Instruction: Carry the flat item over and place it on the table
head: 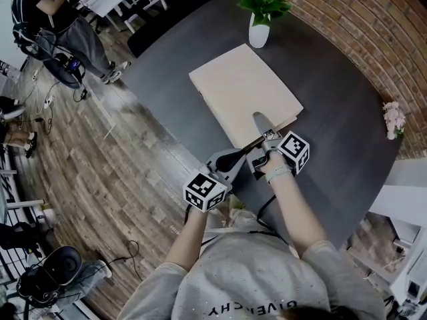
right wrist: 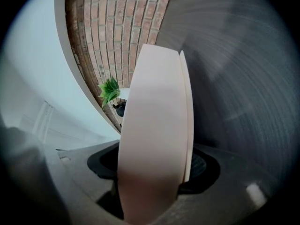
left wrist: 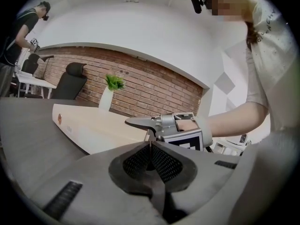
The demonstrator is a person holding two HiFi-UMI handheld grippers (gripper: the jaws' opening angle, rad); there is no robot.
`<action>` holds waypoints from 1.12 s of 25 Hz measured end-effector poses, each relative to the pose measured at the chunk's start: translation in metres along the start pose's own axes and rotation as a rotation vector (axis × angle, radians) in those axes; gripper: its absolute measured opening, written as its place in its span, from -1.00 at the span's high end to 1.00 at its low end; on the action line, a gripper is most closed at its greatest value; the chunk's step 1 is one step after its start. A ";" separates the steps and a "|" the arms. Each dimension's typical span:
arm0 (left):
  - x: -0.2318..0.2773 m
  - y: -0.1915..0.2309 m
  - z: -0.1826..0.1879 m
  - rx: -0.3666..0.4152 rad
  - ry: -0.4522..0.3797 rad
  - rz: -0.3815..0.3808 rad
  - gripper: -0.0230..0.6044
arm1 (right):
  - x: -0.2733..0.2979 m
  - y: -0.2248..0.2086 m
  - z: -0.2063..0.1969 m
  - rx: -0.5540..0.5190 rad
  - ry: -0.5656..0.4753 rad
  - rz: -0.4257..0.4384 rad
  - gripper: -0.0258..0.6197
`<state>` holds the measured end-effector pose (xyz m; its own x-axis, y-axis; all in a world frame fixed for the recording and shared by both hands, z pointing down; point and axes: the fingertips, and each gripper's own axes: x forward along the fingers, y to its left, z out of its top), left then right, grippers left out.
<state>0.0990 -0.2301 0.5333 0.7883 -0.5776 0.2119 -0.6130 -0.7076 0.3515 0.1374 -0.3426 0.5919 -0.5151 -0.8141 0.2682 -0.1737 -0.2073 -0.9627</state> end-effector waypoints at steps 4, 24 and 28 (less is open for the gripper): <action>0.005 -0.004 -0.008 0.019 0.030 -0.001 0.90 | -0.001 -0.002 -0.006 0.006 0.042 0.006 -0.07; 0.011 -0.003 -0.016 -0.034 0.022 0.037 0.90 | -0.021 0.003 -0.069 -0.049 0.320 0.061 -0.12; 0.011 -0.002 -0.020 -0.050 0.026 0.042 0.90 | -0.029 0.000 -0.073 -0.048 0.323 0.055 -0.12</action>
<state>0.1103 -0.2272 0.5528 0.7634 -0.5954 0.2506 -0.6427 -0.6613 0.3868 0.0908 -0.2794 0.5868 -0.7634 -0.6073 0.2201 -0.1732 -0.1358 -0.9755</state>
